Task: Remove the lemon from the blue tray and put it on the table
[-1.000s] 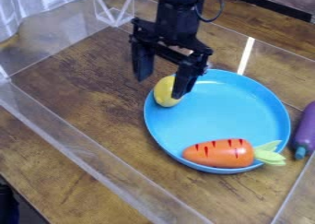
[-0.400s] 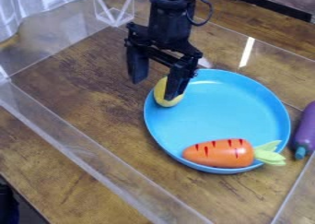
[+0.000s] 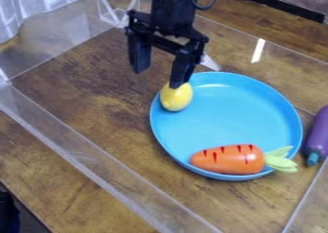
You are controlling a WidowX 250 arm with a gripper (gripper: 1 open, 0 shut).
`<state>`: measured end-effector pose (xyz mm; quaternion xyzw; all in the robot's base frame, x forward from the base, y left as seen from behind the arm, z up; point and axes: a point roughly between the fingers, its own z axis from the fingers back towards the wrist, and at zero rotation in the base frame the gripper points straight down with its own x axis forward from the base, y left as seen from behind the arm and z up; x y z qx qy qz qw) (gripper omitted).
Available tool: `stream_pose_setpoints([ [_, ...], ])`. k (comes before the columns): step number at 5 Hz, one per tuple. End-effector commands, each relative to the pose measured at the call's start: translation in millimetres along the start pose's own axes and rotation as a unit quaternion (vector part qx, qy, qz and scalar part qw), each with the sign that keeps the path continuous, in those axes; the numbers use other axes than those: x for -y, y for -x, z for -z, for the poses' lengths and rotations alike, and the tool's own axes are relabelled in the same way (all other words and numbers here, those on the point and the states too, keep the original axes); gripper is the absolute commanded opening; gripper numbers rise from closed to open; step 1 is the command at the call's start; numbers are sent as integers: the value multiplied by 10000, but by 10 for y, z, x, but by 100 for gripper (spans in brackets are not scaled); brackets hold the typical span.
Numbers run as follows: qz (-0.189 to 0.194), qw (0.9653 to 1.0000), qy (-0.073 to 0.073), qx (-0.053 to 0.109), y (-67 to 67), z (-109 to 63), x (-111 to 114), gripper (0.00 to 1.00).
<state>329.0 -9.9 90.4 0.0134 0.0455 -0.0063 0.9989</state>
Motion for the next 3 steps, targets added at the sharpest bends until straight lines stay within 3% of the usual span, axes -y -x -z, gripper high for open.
stream_pose_setpoints([
  [1,-246,9990,54,366,-84,-302,-56,100],
  [2,-377,9986,109,369,-88,-368,-47,100],
  [3,-500,9981,149,338,-140,-280,53,100],
])
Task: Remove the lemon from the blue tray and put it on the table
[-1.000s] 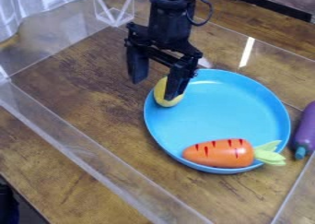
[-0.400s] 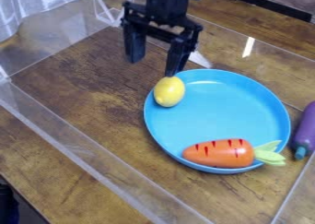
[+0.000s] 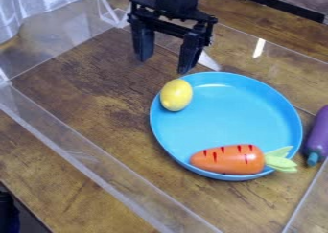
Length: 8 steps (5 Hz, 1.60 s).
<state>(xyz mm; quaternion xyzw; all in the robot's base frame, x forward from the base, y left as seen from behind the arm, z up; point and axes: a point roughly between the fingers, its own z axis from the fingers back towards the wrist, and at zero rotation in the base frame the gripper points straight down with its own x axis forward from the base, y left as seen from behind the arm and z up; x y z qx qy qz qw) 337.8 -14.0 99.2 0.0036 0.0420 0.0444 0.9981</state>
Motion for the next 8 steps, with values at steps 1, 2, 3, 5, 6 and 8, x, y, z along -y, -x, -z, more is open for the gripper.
stream_pose_setpoints([
  [1,-125,9996,61,250,-101,-97,133,100],
  [2,-1,9996,106,243,-70,-68,122,100],
  [3,105,9996,122,211,-31,-68,108,100],
  [5,351,9991,171,165,41,-90,125,100],
  [6,485,9986,187,134,60,-93,157,100],
  [8,1055,9935,415,94,53,-45,25,100],
])
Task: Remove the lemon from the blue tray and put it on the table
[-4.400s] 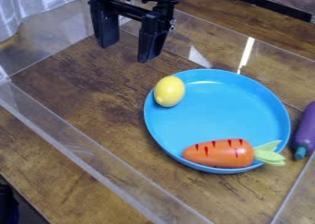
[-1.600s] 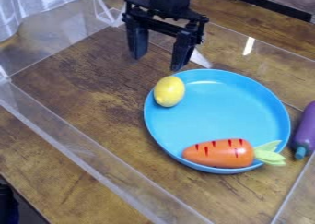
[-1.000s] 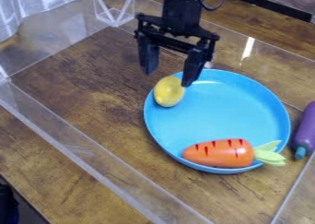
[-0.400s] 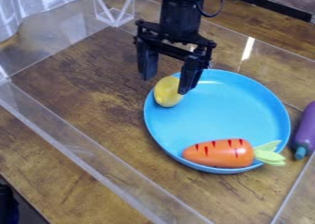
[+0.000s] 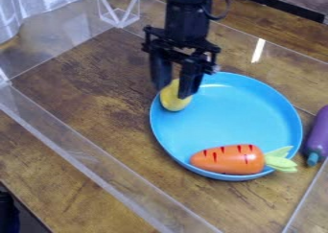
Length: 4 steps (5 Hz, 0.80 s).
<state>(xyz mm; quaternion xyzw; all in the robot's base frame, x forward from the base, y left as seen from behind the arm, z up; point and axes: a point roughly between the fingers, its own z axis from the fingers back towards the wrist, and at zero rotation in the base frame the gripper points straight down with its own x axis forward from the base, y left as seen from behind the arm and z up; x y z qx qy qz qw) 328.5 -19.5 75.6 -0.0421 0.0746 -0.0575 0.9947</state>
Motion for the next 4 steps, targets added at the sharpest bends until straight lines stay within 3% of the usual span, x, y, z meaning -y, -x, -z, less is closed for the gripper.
stream_pose_setpoints([
  [1,276,9988,-28,410,50,-362,-150,100],
  [2,651,9970,21,416,69,-416,-242,100],
  [4,855,9954,12,422,-110,-194,-184,100],
])
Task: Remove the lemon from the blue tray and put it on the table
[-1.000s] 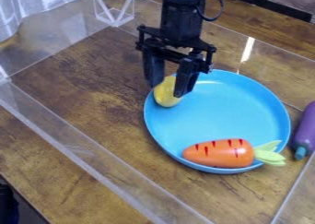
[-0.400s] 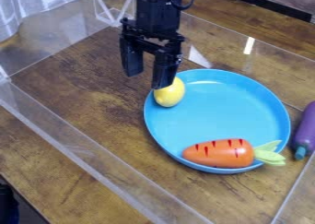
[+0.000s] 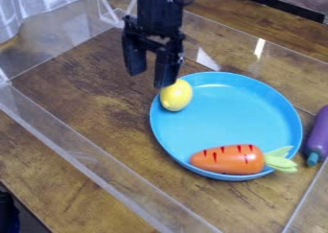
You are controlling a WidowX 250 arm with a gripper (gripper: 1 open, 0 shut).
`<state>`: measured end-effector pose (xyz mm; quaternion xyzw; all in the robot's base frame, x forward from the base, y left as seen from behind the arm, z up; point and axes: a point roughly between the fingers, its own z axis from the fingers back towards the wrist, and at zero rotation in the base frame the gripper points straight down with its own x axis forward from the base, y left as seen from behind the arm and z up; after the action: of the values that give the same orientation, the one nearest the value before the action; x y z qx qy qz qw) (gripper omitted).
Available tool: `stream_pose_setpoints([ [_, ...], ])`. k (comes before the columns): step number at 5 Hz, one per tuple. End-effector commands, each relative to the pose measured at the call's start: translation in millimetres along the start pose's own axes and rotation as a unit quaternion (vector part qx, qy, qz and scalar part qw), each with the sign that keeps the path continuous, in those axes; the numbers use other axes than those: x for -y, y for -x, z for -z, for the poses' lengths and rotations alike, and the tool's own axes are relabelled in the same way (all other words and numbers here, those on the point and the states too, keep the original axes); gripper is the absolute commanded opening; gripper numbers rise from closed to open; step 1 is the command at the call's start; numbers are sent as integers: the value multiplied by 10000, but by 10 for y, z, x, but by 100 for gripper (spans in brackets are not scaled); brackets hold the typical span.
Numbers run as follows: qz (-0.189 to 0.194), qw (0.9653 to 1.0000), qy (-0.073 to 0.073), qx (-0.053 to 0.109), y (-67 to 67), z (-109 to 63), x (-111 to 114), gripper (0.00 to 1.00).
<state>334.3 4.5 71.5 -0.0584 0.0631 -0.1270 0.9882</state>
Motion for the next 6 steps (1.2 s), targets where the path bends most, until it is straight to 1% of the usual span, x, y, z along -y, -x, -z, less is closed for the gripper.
stream_pose_setpoints([
  [1,-54,9991,-132,410,-152,-162,193,100],
  [2,-298,9983,-125,479,-240,-123,325,100],
  [3,-406,9980,-19,486,-299,-178,232,100],
  [4,-543,9976,3,432,-291,-236,80,100],
  [5,-657,9970,76,412,-291,-279,-20,100],
  [6,-680,9970,125,358,-383,-194,112,100],
])
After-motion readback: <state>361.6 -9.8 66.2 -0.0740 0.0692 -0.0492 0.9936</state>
